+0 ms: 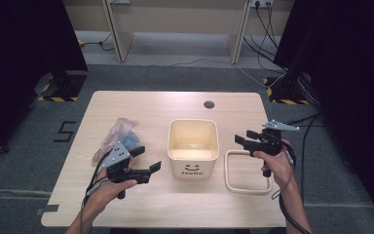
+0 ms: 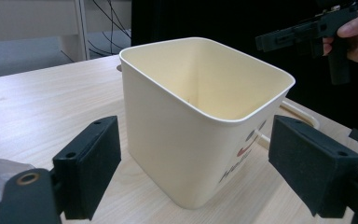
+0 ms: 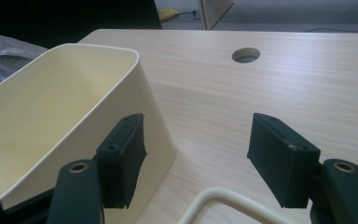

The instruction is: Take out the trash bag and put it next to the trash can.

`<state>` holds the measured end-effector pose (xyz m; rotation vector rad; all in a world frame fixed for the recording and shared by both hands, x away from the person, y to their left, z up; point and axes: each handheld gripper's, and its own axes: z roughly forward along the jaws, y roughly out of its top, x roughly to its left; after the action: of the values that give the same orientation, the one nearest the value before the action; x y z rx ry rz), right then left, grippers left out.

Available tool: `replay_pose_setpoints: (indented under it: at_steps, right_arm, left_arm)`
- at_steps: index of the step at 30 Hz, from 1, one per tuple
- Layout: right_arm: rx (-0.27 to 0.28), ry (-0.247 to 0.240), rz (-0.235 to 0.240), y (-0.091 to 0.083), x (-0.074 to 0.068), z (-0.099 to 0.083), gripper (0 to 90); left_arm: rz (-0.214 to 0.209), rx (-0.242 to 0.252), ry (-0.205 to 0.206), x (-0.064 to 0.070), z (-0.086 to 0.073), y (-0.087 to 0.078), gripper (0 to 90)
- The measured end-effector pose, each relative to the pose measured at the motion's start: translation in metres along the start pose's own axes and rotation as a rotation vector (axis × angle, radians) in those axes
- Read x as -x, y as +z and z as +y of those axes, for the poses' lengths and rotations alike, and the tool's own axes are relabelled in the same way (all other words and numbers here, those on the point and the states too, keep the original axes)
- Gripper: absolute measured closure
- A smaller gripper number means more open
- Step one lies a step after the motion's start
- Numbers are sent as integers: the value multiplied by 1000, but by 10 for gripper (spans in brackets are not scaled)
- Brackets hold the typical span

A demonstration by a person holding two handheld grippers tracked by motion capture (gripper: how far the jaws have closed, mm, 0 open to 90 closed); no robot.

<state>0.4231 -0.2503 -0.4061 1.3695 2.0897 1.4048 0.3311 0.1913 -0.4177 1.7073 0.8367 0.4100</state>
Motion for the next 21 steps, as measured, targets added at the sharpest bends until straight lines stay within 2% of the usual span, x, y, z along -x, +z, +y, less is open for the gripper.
replay_pose_setpoints:
  at_steps: [5, 11, 18, 21]
  right_arm:
    - [-4, 0, -1, 0, 1, -3, 362]
    - [-18, 5, -5, 0, 2, -9, 361]
    - [-28, 5, -22, 0, 5, -15, 360]
    - [-36, 7, -29, 1, 7, -19, 360]
  left_arm:
    - [-18, 8, 9, 2, -9, 5, 158]
    - [-32, -7, 34, 9, -21, 9, 154]
    - [-39, -56, 39, 10, -41, 14, 155]
    - [-19, -83, 47, 7, -51, 16, 155]
